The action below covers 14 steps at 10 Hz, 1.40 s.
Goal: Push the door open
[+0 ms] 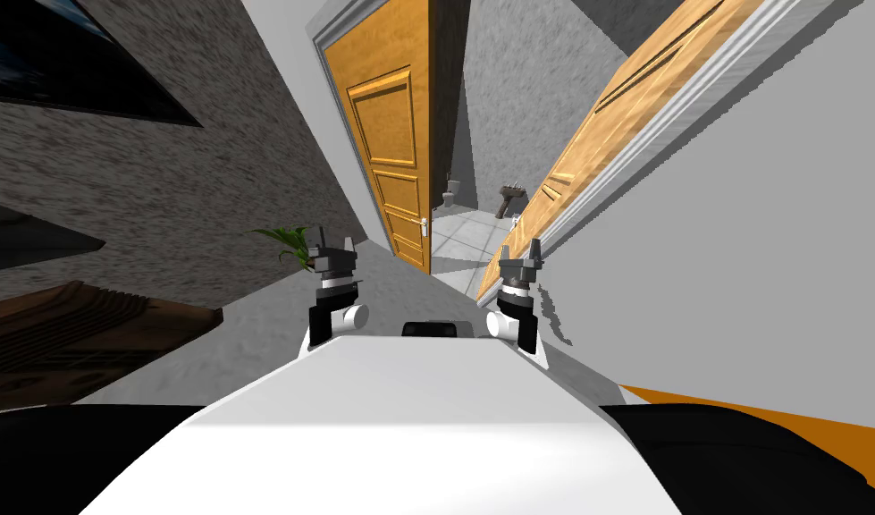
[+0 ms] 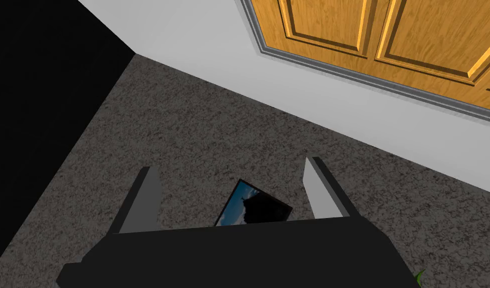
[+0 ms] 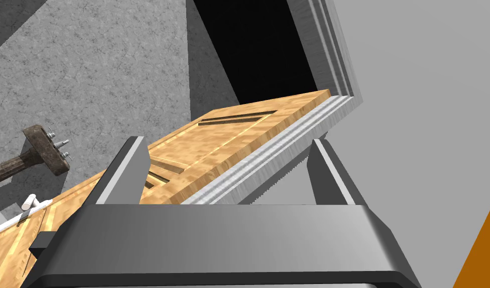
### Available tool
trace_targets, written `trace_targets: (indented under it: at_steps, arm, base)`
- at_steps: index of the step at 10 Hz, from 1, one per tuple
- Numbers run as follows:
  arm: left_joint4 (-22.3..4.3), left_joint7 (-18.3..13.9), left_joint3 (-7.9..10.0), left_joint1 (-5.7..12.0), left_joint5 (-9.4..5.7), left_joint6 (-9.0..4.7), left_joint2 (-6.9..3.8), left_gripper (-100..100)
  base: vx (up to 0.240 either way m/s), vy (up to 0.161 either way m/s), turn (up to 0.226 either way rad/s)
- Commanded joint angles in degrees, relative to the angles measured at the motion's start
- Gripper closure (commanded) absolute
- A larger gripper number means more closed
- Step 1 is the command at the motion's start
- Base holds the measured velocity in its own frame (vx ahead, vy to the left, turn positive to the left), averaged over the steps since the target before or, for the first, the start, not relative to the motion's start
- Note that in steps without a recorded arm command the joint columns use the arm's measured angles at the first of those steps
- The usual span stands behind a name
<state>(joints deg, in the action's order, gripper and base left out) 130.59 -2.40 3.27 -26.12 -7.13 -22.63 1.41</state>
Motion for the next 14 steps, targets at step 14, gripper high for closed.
trace_targets:
  at_steps: [14]
  arm:
    - [-20.2,0.0,-4.71,12.31,-0.7,-0.48,-3.35,-100]
  base:
    - [0.073,0.056,-0.039]
